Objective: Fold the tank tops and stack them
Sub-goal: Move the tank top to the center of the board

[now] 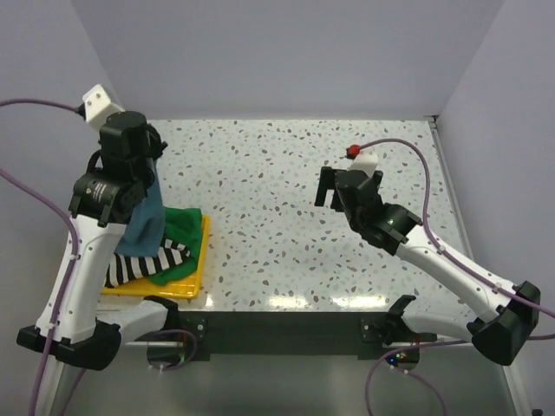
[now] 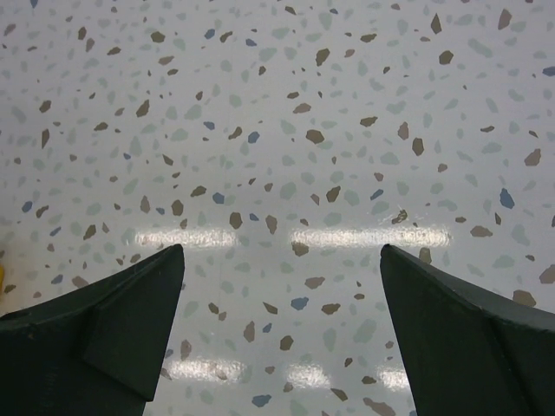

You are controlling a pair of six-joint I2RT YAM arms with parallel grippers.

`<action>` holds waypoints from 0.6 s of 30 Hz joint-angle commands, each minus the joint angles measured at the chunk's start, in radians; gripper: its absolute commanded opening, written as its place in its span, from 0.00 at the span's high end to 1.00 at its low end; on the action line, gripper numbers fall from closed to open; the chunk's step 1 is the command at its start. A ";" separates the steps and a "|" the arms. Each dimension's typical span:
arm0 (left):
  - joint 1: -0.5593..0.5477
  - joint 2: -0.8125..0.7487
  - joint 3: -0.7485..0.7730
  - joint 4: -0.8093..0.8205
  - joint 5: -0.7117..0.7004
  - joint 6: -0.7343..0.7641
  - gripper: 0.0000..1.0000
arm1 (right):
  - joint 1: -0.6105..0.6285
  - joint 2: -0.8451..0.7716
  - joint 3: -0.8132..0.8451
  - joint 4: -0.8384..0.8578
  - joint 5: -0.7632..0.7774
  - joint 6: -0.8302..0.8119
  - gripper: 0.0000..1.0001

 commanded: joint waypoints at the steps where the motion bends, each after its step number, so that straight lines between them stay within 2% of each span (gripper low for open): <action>1: -0.159 0.095 0.193 0.140 0.013 0.122 1.00 | 0.000 -0.029 0.089 0.031 0.073 -0.017 0.01; 4: -0.297 0.209 0.326 0.138 -0.002 0.133 1.00 | 0.000 -0.027 0.141 0.013 0.107 -0.026 0.02; 6: -0.385 0.258 0.362 0.161 -0.007 0.134 1.00 | 0.000 -0.030 0.167 -0.001 0.149 -0.034 0.01; 12: -0.485 0.409 0.373 0.247 0.120 0.075 1.00 | 0.000 -0.078 0.207 -0.061 0.268 -0.028 0.01; 15: -0.527 0.458 0.388 0.272 0.129 0.078 1.00 | 0.000 -0.116 0.184 -0.083 0.305 -0.025 0.01; 18: -0.518 0.479 0.375 0.286 0.101 0.088 1.00 | 0.000 -0.141 0.149 -0.089 0.320 -0.022 0.01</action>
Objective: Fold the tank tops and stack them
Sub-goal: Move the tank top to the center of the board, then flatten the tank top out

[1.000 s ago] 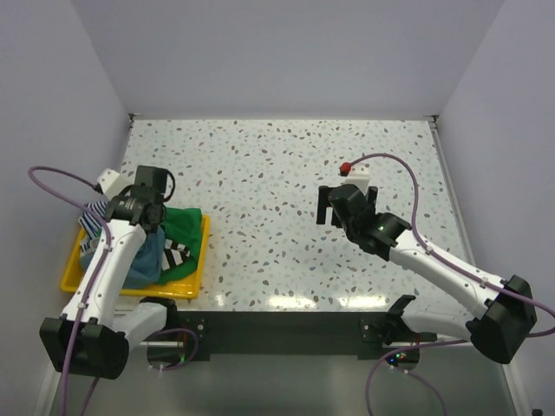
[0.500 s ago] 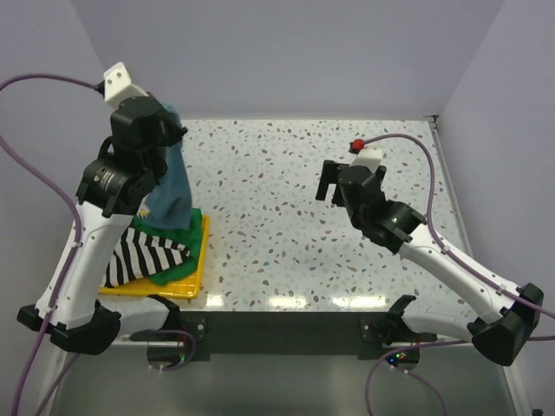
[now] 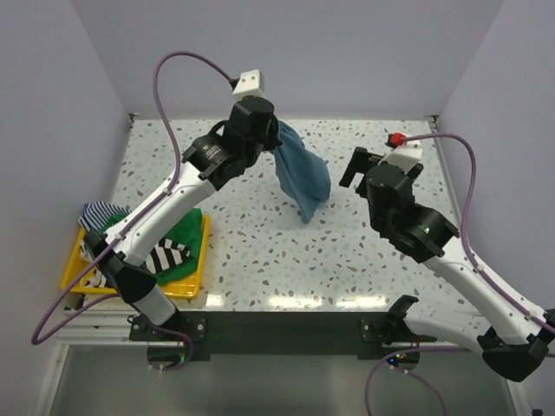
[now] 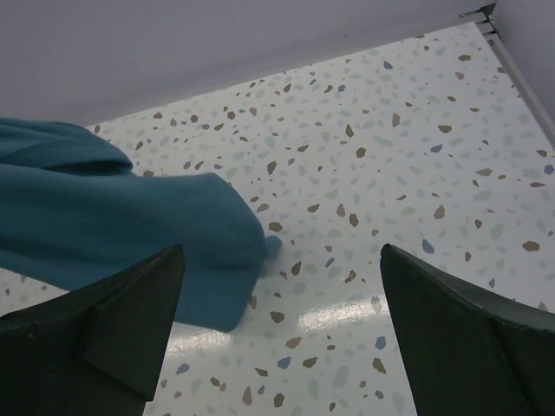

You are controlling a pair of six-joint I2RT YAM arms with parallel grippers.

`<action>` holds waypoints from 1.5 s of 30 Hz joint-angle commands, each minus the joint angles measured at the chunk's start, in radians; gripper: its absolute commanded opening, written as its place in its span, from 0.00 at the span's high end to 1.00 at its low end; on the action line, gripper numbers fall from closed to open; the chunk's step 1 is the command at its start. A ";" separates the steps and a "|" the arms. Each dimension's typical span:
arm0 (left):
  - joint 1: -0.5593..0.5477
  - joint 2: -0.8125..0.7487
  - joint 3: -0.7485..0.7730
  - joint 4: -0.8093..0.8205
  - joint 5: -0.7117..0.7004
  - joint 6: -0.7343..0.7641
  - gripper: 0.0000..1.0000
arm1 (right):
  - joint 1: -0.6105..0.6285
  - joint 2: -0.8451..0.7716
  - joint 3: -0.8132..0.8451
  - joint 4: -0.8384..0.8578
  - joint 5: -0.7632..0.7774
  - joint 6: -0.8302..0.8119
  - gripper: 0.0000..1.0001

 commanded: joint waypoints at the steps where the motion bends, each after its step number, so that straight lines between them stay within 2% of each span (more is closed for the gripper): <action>1: 0.018 -0.014 -0.001 0.113 -0.009 0.000 1.00 | 0.000 -0.031 -0.026 -0.023 0.082 0.003 0.01; 4: 0.142 0.046 -0.074 0.135 0.168 -0.043 1.00 | 0.000 -0.003 -0.055 -0.024 0.077 0.017 0.01; 8: 0.219 0.173 -0.073 0.177 0.207 -0.021 0.97 | -0.008 0.075 -0.083 -0.012 0.033 0.029 0.01; 11: 0.285 0.257 -0.043 0.203 0.290 -0.003 0.77 | -0.022 0.161 -0.104 0.014 -0.060 0.028 0.01; 12: 0.291 0.273 -0.033 0.199 0.307 -0.001 0.57 | -0.025 0.184 -0.115 0.022 -0.088 0.028 0.01; 13: 0.296 0.285 -0.023 0.194 0.315 0.000 0.50 | -0.026 0.226 -0.123 0.038 -0.123 0.028 0.01; 15: 0.296 0.276 -0.042 0.211 0.316 0.008 0.38 | -0.028 0.263 -0.150 0.063 -0.223 0.028 0.02; 18: 0.296 0.209 -0.147 0.237 0.310 -0.013 0.32 | -0.028 0.317 -0.207 0.153 -0.385 0.029 0.11; 19: 0.296 0.171 -0.205 0.232 0.283 -0.024 0.32 | -0.028 0.331 -0.221 0.208 -0.417 0.029 0.16; 21: 0.296 0.123 -0.278 0.228 0.261 -0.065 0.32 | -0.027 0.382 -0.244 0.245 -0.479 0.038 0.21; 22: 0.296 0.073 -0.364 0.229 0.244 -0.081 0.32 | -0.027 0.398 -0.247 0.273 -0.525 0.040 0.24; 27: 0.296 -0.078 -0.622 0.263 0.242 -0.135 0.34 | -0.008 0.507 -0.267 0.345 -0.602 0.066 0.26; 33: 0.296 -0.153 -0.750 0.271 0.284 -0.124 0.37 | 0.018 0.589 -0.266 0.385 -0.627 0.092 0.31; 38: 0.296 -0.187 -0.828 0.283 0.302 -0.127 0.40 | 0.049 0.667 -0.255 0.394 -0.636 0.120 0.44; 41: 0.296 -0.193 -0.846 0.292 0.319 -0.124 0.42 | 0.050 0.690 -0.243 0.372 -0.613 0.127 0.60; 42: 0.296 -0.192 -0.851 0.297 0.325 -0.119 0.43 | 0.049 0.687 -0.236 0.358 -0.583 0.129 0.71; 44: 0.296 -0.189 -0.855 0.309 0.342 -0.107 0.48 | 0.049 0.649 -0.223 0.295 -0.540 0.126 0.84; 45: 0.296 -0.186 -0.862 0.315 0.348 -0.103 0.49 | 0.049 0.630 -0.192 0.266 -0.509 0.123 0.95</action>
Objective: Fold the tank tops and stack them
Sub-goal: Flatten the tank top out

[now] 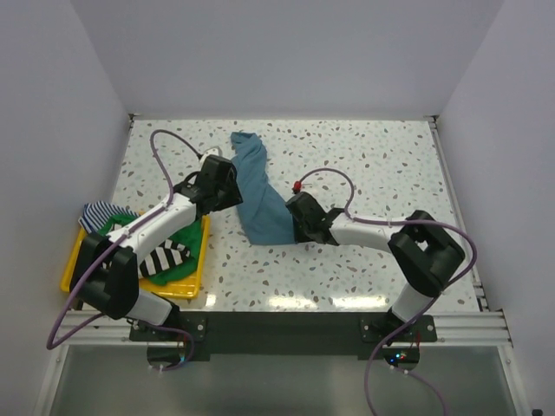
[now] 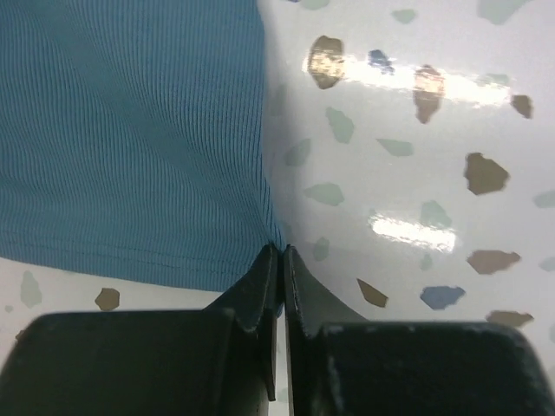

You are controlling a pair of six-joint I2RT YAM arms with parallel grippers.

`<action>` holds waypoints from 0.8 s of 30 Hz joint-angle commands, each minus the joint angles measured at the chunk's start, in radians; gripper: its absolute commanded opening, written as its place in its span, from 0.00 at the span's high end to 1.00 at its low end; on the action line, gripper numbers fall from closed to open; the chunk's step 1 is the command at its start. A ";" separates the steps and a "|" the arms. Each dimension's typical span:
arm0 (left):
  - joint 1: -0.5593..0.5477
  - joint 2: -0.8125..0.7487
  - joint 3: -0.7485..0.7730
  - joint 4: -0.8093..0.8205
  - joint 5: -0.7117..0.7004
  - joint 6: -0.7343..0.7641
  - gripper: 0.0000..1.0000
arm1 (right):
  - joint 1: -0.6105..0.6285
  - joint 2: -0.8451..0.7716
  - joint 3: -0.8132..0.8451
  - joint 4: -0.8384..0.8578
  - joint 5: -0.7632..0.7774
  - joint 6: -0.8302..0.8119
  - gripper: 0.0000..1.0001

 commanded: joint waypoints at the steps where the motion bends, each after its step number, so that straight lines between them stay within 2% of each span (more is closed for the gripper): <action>1: 0.002 -0.028 -0.015 0.074 0.043 0.007 0.51 | -0.001 -0.080 0.084 -0.137 0.166 0.007 1.00; 5: 0.002 -0.022 -0.046 0.118 0.073 0.015 0.65 | -0.001 -0.207 0.202 -0.277 0.312 -0.049 1.00; 7: 0.002 -0.011 -0.060 0.140 0.098 0.016 0.69 | -0.002 -0.261 0.269 -0.329 0.345 -0.065 1.00; 11: 0.002 0.012 -0.070 0.175 0.139 0.027 0.80 | -0.001 -0.311 0.369 -0.380 0.333 -0.080 1.00; 14: -0.003 0.033 -0.078 0.218 0.199 0.041 0.85 | -0.001 -0.336 0.404 -0.383 0.332 -0.089 1.00; 18: -0.040 0.047 -0.099 0.301 0.296 0.059 0.82 | -0.001 -0.339 0.477 -0.400 0.352 -0.120 1.00; 22: -0.089 0.047 -0.112 0.379 0.313 0.050 0.62 | -0.001 -0.302 0.598 -0.420 0.351 -0.168 1.00; 24: -0.095 0.044 -0.132 0.429 0.349 0.032 0.57 | -0.001 -0.287 0.671 -0.431 0.366 -0.188 1.00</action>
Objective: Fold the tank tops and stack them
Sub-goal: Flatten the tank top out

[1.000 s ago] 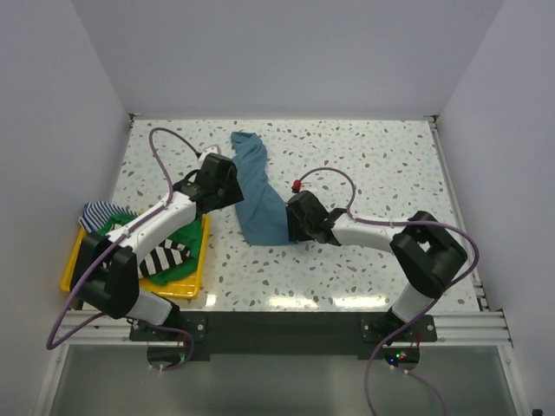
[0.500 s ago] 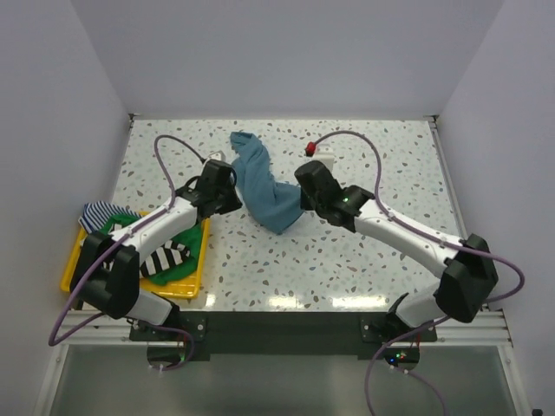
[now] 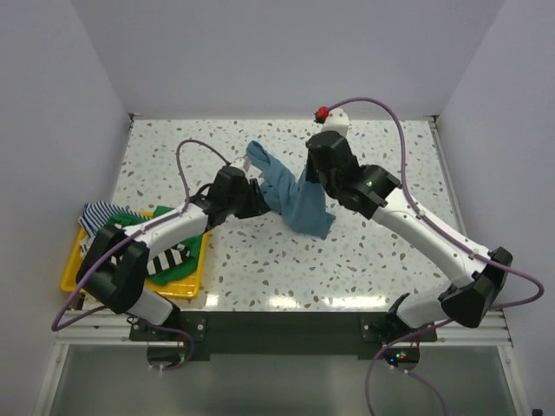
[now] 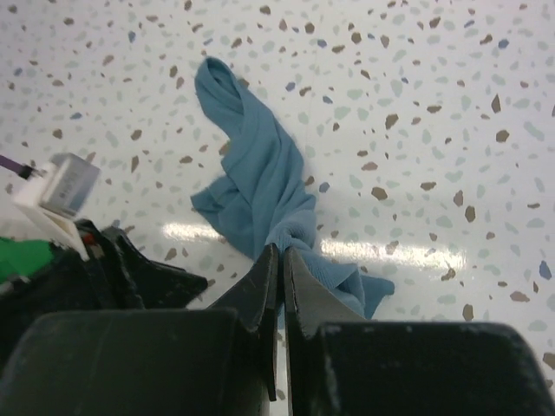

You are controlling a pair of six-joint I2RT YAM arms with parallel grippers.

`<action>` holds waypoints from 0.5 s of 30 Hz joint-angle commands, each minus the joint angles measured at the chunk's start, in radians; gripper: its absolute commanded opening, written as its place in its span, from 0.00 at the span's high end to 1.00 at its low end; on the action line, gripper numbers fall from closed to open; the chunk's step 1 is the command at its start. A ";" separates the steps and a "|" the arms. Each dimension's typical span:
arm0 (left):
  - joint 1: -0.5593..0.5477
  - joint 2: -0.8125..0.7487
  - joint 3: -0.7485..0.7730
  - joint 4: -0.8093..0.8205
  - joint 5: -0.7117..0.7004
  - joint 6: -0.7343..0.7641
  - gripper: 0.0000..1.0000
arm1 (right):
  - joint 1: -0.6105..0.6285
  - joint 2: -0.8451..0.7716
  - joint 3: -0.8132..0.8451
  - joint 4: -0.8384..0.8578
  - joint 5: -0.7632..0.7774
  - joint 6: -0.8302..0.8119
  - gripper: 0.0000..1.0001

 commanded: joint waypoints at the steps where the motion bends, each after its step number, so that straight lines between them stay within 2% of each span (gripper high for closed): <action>1: -0.021 -0.005 -0.025 0.186 0.091 -0.012 0.54 | 0.000 0.013 0.148 -0.016 0.054 -0.065 1.00; 8: -0.030 -0.030 -0.128 0.361 0.149 -0.088 0.49 | 0.000 0.101 0.473 -0.068 0.028 -0.143 1.00; 12: -0.026 -0.039 -0.131 0.354 0.075 -0.104 0.48 | 0.004 0.170 0.617 -0.124 0.010 -0.157 1.00; 15: -0.010 -0.012 -0.114 0.302 0.031 -0.122 0.41 | 0.011 0.193 0.677 -0.141 -0.001 -0.155 1.00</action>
